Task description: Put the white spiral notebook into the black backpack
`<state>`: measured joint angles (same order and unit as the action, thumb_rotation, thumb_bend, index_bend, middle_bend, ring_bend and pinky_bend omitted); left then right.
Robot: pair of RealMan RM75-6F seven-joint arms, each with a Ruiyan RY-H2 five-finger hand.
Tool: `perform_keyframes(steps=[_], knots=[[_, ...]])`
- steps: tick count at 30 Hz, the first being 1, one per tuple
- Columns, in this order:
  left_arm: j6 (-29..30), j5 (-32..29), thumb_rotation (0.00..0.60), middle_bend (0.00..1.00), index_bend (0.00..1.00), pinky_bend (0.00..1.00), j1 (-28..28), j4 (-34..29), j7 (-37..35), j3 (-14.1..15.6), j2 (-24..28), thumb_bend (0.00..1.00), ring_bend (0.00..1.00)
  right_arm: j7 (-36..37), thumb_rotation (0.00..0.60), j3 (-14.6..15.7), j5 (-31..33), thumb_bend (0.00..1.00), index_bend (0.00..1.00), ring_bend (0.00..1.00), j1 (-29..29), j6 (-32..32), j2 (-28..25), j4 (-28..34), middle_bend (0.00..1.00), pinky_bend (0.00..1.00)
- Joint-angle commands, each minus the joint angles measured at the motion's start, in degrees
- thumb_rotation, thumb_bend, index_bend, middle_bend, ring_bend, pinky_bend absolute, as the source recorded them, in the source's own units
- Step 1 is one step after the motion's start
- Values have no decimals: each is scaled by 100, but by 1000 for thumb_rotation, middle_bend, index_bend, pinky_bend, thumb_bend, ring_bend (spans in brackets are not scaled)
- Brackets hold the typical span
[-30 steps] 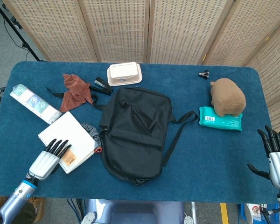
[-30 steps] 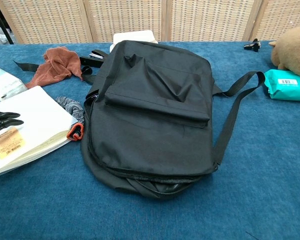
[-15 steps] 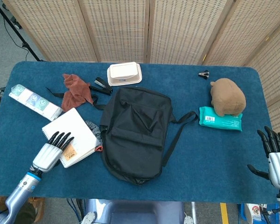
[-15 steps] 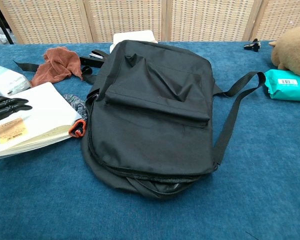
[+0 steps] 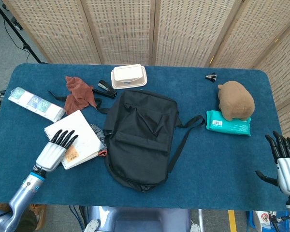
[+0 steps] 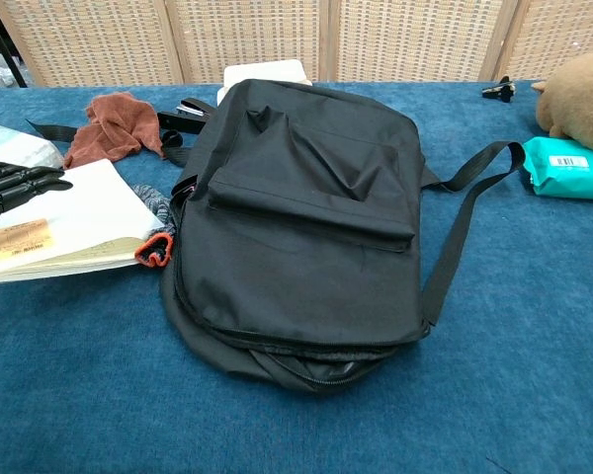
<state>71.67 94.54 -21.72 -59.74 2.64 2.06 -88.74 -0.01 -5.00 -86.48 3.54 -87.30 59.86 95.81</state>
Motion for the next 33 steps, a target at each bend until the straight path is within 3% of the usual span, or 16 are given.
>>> perform_keyframes(steps=[1,4,9,13,22,29,33], knots=[[225,138,600,42,20,100,25,227,-149,62,-86,510,16,-6,600,5,-6,0,0,0,5,10,1,0,0,0],[387,235,600,188,186,263,34,475,-264,108,-173,525,131,-15,600,14,-13,0,0,0,10,24,3,8,0,0],[650,301,600,430,491,426,65,811,-503,120,-339,567,315,-43,600,28,-12,0,0,0,14,48,4,9,0,0],[947,367,600,527,615,497,70,1022,-731,89,-430,602,397,-50,600,74,-66,0,0,0,47,132,-6,-11,0,0],[1351,405,600,581,694,528,-25,1101,-993,-46,-353,628,452,50,600,215,-302,0,0,0,303,602,-126,67,0,0],[1508,233,600,586,700,528,-110,719,-1077,-295,-85,627,458,981,600,377,-693,0,0,0,1071,1831,-641,505,0,0],[1528,168,600,590,706,528,-147,548,-1104,-379,34,628,460,1237,600,377,-864,0,28,0,1405,2211,-704,559,0,0]])
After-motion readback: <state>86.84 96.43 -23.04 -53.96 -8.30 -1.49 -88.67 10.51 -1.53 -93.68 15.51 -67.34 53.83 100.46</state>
